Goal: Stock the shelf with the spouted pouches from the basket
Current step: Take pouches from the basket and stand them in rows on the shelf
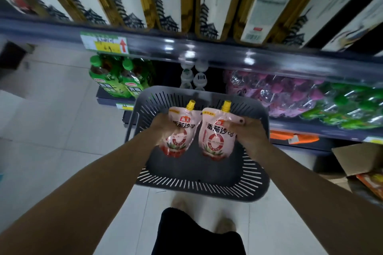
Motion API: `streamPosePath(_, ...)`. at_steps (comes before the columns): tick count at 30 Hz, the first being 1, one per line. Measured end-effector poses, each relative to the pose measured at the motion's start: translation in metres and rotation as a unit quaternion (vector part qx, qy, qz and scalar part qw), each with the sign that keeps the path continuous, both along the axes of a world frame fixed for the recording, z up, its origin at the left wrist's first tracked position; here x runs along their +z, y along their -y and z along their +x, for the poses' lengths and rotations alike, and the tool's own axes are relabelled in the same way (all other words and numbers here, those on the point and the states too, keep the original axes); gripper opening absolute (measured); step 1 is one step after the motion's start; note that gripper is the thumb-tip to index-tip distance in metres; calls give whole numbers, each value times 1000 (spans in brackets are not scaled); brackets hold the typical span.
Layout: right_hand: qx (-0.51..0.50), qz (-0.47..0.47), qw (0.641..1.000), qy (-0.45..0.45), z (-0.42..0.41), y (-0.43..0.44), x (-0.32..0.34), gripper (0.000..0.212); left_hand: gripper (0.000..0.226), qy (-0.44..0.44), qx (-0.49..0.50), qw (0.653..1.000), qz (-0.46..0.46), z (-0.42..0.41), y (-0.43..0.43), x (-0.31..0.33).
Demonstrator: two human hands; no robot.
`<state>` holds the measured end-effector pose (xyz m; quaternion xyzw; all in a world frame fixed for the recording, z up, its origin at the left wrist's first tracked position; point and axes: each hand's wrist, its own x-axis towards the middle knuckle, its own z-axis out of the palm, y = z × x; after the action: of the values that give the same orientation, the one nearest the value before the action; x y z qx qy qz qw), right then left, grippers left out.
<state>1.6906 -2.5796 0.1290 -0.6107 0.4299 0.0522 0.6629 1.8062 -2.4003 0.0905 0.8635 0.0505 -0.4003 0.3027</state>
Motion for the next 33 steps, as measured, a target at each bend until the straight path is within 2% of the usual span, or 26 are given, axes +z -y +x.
streamPosePath(4, -18, 8, 997, 77, -3, 5, 62, 15, 37, 20, 4, 999, -37, -5, -2, 69)
streamPosePath(7, -27, -3, 992, 123, -7, 6, 112, 11, 21, 38, 20, 996, -74, -14, -2, 123)
streamPosePath(12, -31, -22, 976, 213, -19, 9, 206, 18, 15, 69, 22, 989, -130, -34, 2, 221)
streamPosePath(14, -26, -28, 969, 242, -26, 14, 243, 10, 14, 97, 4, 985, -140, -42, 4, 260)
streamPosePath(17, -14, -55, 956, 288, -36, 22, 298, 6, 37, 133, -3, 978, -163, -51, 5, 316)
streamPosePath(21, -3, -87, 929, 360, -45, 34, 370, 14, 37, 181, 14, 958, -224, -60, 1, 387)
streamPosePath(26, -23, -98, 898, 428, -45, 53, 447, 7, 27, 233, 11, 927, -294, -63, 1, 462)
streamPosePath(30, -52, -115, 878, 462, -35, 60, 488, 5, 22, 264, 23, 894, -362, -51, 10, 511)
streamPosePath(33, -74, -130, 868, 473, -24, 61, 506, 7, 29, 286, 17, 883, -371, -32, 25, 537)
